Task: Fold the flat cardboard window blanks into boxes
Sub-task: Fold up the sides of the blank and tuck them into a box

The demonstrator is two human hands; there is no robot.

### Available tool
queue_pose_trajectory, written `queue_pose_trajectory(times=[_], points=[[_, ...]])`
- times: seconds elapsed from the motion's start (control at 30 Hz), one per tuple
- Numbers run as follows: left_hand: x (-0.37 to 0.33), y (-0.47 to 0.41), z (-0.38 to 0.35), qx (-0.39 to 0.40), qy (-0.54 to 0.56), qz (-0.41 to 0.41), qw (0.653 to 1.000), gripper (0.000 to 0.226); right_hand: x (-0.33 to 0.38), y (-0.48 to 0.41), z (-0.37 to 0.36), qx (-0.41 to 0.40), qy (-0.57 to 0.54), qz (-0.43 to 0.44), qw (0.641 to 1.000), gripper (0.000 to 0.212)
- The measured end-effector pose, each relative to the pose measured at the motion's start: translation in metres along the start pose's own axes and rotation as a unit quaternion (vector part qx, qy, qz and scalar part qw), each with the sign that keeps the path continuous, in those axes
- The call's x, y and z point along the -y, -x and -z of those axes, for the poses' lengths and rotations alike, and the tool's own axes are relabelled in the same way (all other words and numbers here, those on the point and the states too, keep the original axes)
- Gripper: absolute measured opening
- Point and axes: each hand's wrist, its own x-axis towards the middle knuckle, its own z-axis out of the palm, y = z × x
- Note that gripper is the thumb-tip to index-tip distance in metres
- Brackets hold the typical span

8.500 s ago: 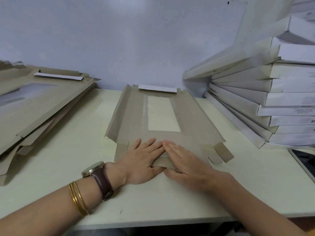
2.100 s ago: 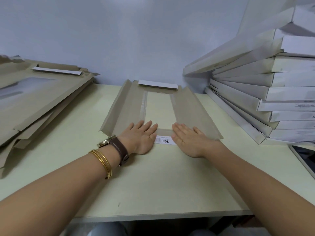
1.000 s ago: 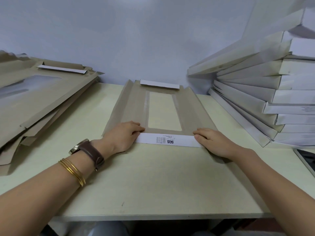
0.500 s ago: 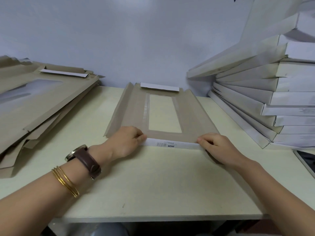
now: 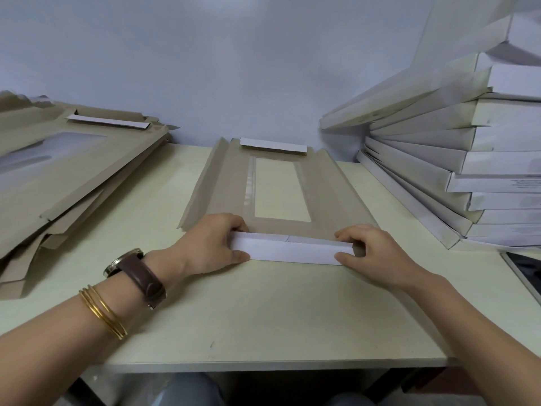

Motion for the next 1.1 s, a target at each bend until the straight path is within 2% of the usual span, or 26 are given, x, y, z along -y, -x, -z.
queue_pose_trajectory(times=[0.17, 0.23, 0.3, 0.4, 0.53, 0.63, 0.73, 0.8, 0.97, 1.03, 1.07, 1.1], points=[[-0.009, 0.01, 0.004, -0.024, 0.038, -0.031, 0.998, 0.017, 0.005, 0.01, 0.007, -0.036, -0.049, 0.021, 0.998, 0.027], [-0.013, 0.016, 0.007, -0.014, 0.072, -0.021, 0.997, 0.013, 0.006, 0.016, 0.008, -0.036, -0.066, 0.03, 0.997, 0.023], [-0.014, 0.022, 0.007, -0.015, 0.084, -0.015, 0.996, 0.019, 0.005, 0.022, 0.009, -0.024, -0.078, 0.036, 0.996, 0.018], [-0.013, 0.031, 0.003, -0.018, 0.07, -0.023, 0.997, 0.025, 0.003, 0.03, 0.007, -0.008, -0.079, 0.045, 0.996, 0.011], [-0.008, 0.04, -0.005, -0.027, 0.03, -0.06, 0.997, 0.017, 0.0, 0.039, -0.001, -0.033, -0.041, 0.065, 0.996, 0.021], [-0.005, 0.043, -0.008, -0.058, 0.0, -0.063, 0.996, 0.009, 0.0, 0.041, -0.003, -0.052, -0.006, 0.074, 0.996, 0.017], [-0.003, 0.043, -0.008, -0.109, -0.024, -0.032, 0.993, 0.01, 0.001, 0.041, -0.003, -0.079, 0.025, 0.055, 0.995, 0.011], [0.0, 0.043, -0.007, -0.149, -0.032, 0.0, 0.988, 0.019, 0.001, 0.041, -0.002, -0.106, 0.035, 0.014, 0.994, 0.024], [0.012, 0.038, -0.004, -0.204, -0.023, 0.141, 0.969, 0.083, -0.007, 0.038, 0.006, -0.103, 0.064, -0.115, 0.986, 0.097], [0.018, 0.032, -0.001, -0.177, 0.026, 0.212, 0.961, 0.107, -0.013, 0.033, 0.01, -0.093, 0.048, -0.175, 0.979, 0.109], [0.021, 0.028, 0.001, -0.155, 0.043, 0.244, 0.956, 0.108, -0.015, 0.03, 0.013, -0.092, 0.031, -0.204, 0.974, 0.111], [0.023, 0.025, 0.003, -0.138, 0.051, 0.269, 0.952, 0.099, -0.018, 0.027, 0.015, -0.091, 0.01, -0.229, 0.969, 0.11]])
